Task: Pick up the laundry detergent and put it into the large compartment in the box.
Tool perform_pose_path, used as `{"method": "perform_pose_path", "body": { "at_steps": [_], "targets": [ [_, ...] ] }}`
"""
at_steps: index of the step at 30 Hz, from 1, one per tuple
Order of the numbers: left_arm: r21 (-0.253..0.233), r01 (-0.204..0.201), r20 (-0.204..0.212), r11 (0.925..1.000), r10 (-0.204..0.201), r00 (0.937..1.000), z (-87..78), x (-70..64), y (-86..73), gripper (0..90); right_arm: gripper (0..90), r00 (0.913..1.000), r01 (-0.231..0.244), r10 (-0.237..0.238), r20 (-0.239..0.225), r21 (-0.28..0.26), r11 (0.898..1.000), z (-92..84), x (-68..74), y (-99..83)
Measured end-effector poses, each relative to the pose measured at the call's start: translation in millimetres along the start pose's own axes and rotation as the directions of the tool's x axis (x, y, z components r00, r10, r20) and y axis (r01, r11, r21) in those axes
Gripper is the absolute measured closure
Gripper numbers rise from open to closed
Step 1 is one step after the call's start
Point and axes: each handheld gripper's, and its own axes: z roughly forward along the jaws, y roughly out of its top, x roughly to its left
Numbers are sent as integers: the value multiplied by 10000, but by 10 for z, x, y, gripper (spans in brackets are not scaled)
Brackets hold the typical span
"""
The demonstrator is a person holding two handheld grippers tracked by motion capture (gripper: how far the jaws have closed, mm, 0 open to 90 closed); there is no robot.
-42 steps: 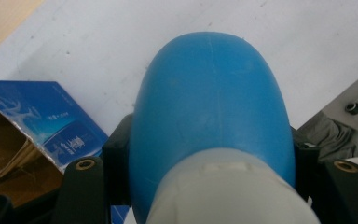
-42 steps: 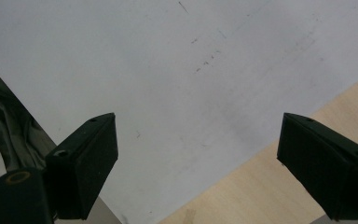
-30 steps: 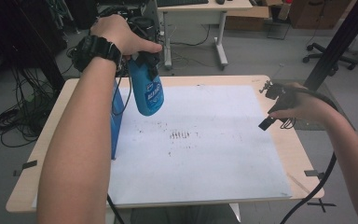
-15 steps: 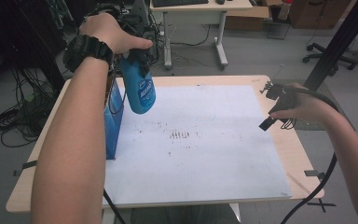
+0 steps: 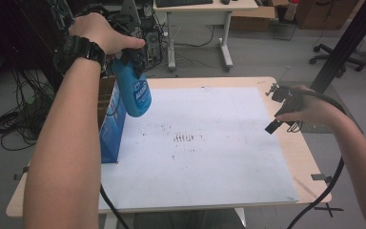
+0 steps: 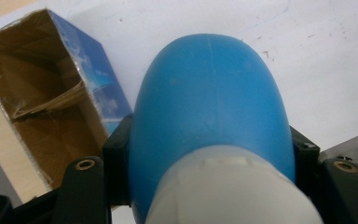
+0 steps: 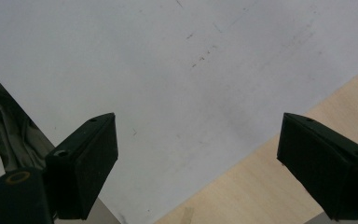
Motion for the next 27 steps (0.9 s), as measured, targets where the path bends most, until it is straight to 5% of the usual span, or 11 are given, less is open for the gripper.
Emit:
{"method": "perform_pose_path", "body": {
  "at_steps": [27],
  "targets": [
    [-187, 1220, -402, 9924, -1226, 9916, -29, 432, -162, 380, 122, 9999, -115, 114, 8, 211, 9997, 48, -8, 25]
  ]
}}
